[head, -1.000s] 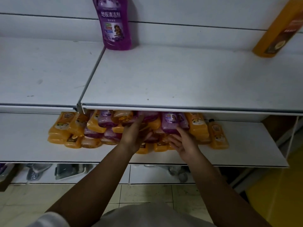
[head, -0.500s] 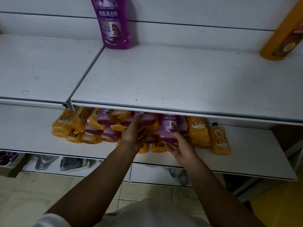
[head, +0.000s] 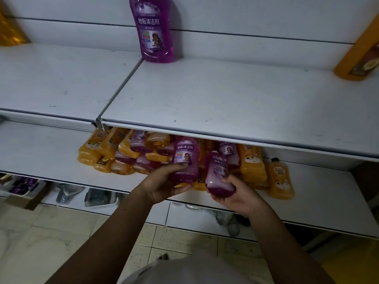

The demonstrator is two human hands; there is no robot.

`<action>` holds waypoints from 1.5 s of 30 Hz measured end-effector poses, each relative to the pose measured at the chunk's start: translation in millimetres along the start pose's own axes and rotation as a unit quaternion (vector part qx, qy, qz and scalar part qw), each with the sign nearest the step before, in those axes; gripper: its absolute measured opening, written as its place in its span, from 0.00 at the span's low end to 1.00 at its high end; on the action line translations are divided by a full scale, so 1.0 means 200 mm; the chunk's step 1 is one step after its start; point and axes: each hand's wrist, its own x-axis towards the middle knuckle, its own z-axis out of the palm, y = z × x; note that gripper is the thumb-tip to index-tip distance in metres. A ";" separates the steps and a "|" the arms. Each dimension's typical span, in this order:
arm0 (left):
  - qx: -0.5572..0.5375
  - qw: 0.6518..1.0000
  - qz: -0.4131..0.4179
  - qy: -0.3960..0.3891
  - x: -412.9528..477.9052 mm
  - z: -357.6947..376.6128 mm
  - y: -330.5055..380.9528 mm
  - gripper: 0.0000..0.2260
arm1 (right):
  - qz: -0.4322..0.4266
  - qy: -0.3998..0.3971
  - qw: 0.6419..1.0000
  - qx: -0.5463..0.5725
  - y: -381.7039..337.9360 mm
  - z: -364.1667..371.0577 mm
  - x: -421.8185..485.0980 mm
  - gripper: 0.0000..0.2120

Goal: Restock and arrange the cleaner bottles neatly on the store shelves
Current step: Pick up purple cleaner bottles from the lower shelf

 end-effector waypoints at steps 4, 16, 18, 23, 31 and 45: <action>0.082 0.995 0.031 0.037 0.01 0.02 -0.01 0.27 | -0.019 -0.019 0.999 -0.037 0.03 -0.03 -0.02 0.32; 0.203 0.960 0.183 0.053 -0.14 -0.07 -0.19 0.34 | -0.184 -0.015 0.961 -0.208 0.02 -0.04 -0.10 0.31; 0.193 0.956 0.205 0.088 -0.21 -0.09 -0.22 0.34 | -0.220 -0.021 0.940 -0.259 0.01 0.02 -0.15 0.30; 0.177 0.926 0.274 0.192 -0.51 -0.18 -0.24 0.34 | -0.281 -0.111 0.893 -0.333 0.06 0.21 -0.22 0.30; 0.166 0.850 0.375 0.331 -1.06 -0.29 -0.20 0.32 | -0.302 -0.258 0.837 -0.377 0.24 0.59 -0.31 0.31; 0.243 0.781 0.534 0.211 -1.36 -0.04 0.59 0.34 | -0.511 -0.218 0.773 -0.307 -0.23 1.22 -0.88 0.29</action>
